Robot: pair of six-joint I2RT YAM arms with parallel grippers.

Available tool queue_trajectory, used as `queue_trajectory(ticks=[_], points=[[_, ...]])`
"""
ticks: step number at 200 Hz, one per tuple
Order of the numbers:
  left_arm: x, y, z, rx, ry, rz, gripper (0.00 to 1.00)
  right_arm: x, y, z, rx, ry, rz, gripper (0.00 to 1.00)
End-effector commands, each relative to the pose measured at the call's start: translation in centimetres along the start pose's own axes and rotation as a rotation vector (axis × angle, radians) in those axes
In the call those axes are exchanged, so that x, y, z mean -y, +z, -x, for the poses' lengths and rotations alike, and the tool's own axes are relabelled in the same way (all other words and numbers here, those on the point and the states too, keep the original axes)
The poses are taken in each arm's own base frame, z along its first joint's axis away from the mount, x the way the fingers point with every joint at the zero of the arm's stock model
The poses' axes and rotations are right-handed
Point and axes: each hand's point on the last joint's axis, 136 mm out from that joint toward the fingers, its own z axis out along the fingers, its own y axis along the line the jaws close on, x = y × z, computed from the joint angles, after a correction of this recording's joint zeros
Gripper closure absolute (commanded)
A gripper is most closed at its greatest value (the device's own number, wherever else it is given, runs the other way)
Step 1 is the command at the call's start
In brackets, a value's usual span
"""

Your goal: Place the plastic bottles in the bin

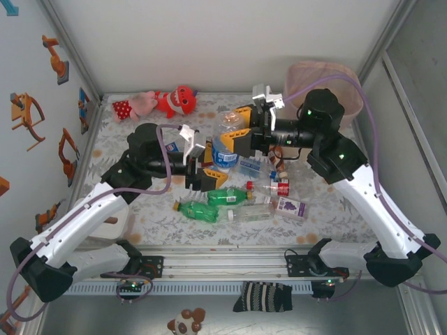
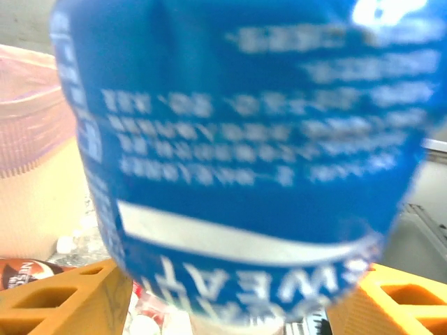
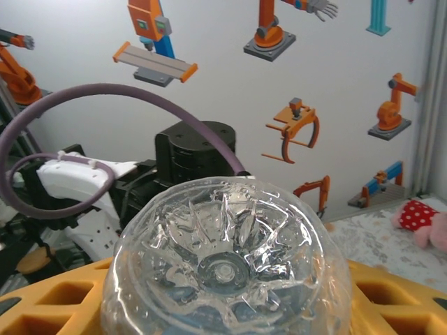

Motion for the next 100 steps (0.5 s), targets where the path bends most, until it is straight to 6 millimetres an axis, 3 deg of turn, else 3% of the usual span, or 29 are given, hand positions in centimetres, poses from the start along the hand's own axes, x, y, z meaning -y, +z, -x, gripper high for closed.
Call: queue_trajectory(ticks=[1, 51, 100], points=[[-0.1, -1.0, 1.1, 0.021, 0.058, 0.076, 0.26, 0.5, -1.0, 1.6, 0.013, -0.062, -0.093, 0.44], [-1.9, -2.5, 0.9, 0.027, 0.033, 0.245, 0.21, 6.8, -4.4, 3.0, 0.004, -0.016, -0.344, 0.44], [-3.4, -4.3, 1.1, 0.057, -0.031, 0.366, 0.17, 15.7, -11.6, 4.6, 0.017, 0.063, -0.673, 0.44]])
